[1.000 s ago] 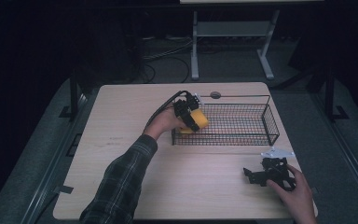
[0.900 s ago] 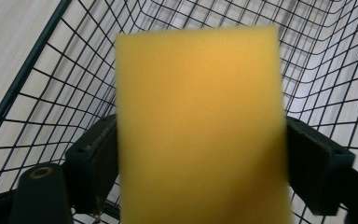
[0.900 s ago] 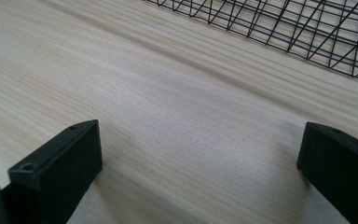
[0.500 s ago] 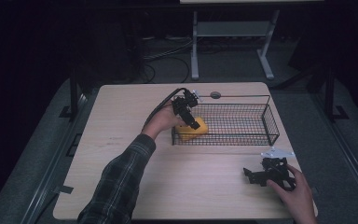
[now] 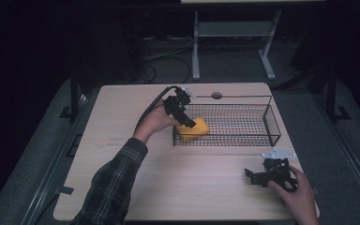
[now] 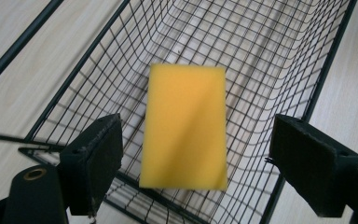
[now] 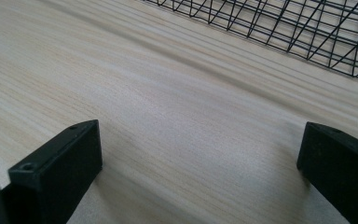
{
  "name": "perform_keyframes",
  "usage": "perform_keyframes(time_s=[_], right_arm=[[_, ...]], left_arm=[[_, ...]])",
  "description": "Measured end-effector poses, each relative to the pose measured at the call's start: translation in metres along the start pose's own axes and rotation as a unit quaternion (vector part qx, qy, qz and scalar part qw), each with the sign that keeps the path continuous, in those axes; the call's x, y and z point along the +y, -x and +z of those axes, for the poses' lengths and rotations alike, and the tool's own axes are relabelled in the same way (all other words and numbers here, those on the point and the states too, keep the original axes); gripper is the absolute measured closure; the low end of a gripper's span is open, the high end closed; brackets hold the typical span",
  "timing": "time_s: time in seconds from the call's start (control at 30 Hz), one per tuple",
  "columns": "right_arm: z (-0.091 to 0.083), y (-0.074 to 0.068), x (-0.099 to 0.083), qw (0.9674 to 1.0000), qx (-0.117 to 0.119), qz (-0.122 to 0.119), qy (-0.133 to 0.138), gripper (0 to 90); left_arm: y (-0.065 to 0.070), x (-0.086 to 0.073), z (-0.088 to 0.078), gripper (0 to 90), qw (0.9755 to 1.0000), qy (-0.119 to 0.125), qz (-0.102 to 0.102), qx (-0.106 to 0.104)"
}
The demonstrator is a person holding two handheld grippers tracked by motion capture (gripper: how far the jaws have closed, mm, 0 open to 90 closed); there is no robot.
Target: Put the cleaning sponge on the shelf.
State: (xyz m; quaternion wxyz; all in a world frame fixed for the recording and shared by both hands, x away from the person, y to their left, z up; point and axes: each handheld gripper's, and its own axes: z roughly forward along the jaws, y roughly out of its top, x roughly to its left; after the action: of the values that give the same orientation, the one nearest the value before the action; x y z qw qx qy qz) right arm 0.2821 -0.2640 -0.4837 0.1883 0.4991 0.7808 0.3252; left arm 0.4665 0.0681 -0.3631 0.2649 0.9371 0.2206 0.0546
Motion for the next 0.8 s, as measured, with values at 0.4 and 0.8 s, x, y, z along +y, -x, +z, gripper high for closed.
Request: perform_keyframes(time_s=[0.4, 0.8], right_arm=[[0.0, 0.0, 0.0, 1.0, 0.0, -0.001, 0.0, 0.0], [0.0, 0.0, 0.0, 1.0, 0.0, -0.001, 0.0, 0.0]], left_arm=[[0.004, -0.031, -0.027, 17.1, 0.9995, 0.028, -0.013, 0.012], [0.02, -0.071, -0.043, 17.1, 0.9979, 0.05, -0.033, 0.026]])
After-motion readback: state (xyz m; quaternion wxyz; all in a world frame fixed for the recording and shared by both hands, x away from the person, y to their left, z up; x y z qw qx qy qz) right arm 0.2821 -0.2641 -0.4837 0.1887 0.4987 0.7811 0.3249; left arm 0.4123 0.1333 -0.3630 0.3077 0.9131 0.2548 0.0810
